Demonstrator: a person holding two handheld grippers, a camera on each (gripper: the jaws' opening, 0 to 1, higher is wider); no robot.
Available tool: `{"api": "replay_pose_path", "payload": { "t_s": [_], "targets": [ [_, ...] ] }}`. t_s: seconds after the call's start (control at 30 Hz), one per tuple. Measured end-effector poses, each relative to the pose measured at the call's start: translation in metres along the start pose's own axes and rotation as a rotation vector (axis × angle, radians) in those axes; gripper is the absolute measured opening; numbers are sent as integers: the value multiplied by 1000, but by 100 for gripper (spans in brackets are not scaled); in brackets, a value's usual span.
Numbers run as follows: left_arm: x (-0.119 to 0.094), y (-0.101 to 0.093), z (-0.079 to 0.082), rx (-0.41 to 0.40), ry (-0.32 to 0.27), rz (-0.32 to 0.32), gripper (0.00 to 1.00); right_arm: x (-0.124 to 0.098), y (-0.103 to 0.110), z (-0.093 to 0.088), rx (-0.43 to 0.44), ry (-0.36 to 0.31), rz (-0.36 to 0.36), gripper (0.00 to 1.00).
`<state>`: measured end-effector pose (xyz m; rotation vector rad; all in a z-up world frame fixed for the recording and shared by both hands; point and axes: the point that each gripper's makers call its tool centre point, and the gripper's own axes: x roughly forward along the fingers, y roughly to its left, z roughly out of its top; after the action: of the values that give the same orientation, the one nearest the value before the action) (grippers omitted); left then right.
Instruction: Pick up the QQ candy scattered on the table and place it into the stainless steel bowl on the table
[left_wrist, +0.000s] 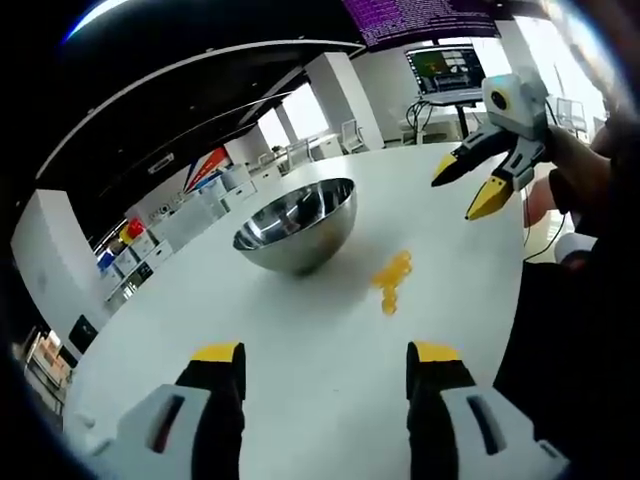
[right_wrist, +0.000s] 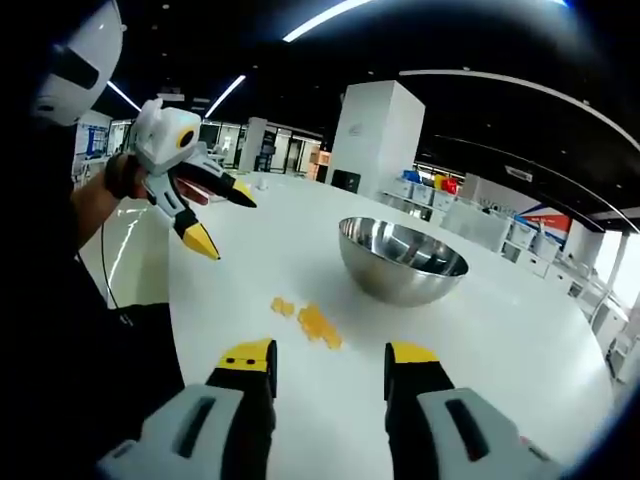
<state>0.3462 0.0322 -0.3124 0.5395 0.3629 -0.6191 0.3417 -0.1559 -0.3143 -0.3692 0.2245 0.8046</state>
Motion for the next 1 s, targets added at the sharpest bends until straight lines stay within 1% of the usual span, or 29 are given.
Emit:
{"api": "replay_pose_path", "payload": {
  "t_s": [0.13,0.23,0.37,0.47,0.53,0.73,0.8,0.83,0.9,1.0],
  "targets": [
    [-1,1,3,-32,-21,0,65,0,0,0,0,-1,-1,40],
    [-1,2,5,-31,-25,5,65,-2,-1,3,3,-15,-2,38],
    [-2,-1,4,-33,-27,-1,65,-1,-3,2,13,-21,-5,38],
    [-1,-2,0,-33,-17,-2,65,6,-4,-2,15,-9,1,37],
    [0,-3,-1,-34,-12,-6,65,14,-4,-5,13,-2,9,36],
    [2,-4,1,-34,-21,-14,65,36,-7,-7,5,3,21,30],
    [3,-3,0,-35,-20,-13,65,41,-9,-9,7,9,25,30],
    [3,-2,0,-38,-26,-15,65,43,-10,-10,9,11,25,30],
    [4,-5,6,-60,-66,-35,65,47,-12,-12,17,15,27,29],
    [6,-7,9,-67,-77,-49,65,55,-13,-16,30,19,34,28]
  ]
}}
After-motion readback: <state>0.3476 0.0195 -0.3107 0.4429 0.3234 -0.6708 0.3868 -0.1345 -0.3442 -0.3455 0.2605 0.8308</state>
